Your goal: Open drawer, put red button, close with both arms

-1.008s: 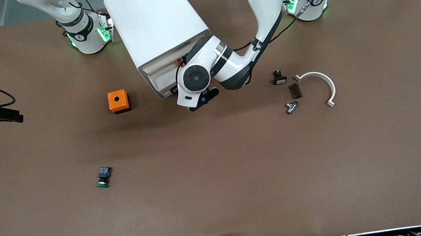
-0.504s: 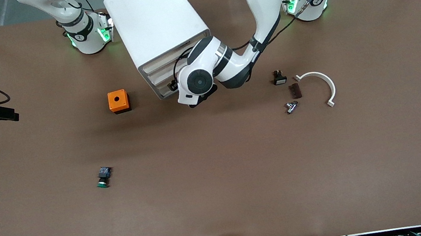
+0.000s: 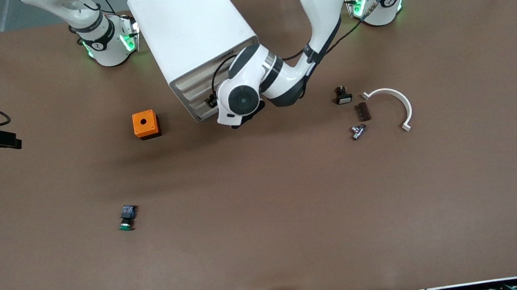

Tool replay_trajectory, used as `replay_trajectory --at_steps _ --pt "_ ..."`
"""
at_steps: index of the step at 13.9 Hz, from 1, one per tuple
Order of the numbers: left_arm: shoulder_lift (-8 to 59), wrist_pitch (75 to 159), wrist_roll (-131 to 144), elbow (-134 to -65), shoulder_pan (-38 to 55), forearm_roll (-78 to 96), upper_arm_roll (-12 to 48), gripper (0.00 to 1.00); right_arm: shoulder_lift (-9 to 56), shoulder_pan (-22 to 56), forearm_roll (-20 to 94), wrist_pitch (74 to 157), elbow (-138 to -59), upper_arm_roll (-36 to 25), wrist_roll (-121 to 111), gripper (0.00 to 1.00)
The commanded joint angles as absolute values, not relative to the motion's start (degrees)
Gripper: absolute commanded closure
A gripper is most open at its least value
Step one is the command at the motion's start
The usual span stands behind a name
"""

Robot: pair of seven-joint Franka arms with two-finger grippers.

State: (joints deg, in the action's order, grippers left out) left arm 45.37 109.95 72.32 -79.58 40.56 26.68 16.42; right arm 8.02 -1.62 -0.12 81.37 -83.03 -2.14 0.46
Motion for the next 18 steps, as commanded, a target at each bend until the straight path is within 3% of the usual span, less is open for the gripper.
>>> replay_trajectory --at_steps 1,5,10,15,18 --pt "44.48 109.95 72.95 -79.89 40.96 26.46 16.35 0.01 8.17 -2.46 -0.7 79.9 -80.6 -1.32 0.0 0.0" --pt "40.01 109.07 73.04 -79.72 37.72 18.57 15.73 0.01 8.17 -2.37 -0.35 79.28 -79.63 -1.23 0.0 0.0" --pt "30.17 99.42 67.18 -79.1 27.1 10.64 15.82 0.01 8.0 -2.2 -0.26 73.13 -79.36 -1.06 0.26 0.0" --pt "21.02 86.07 49.35 -79.19 14.35 10.63 15.82 0.01 7.56 -2.29 0.18 72.6 -79.89 -1.14 -0.26 0.0" --pt "17.59 82.1 38.27 -79.37 8.11 6.95 15.82 0.01 6.86 -2.2 0.18 72.16 -79.8 -1.05 -0.26 0.0"
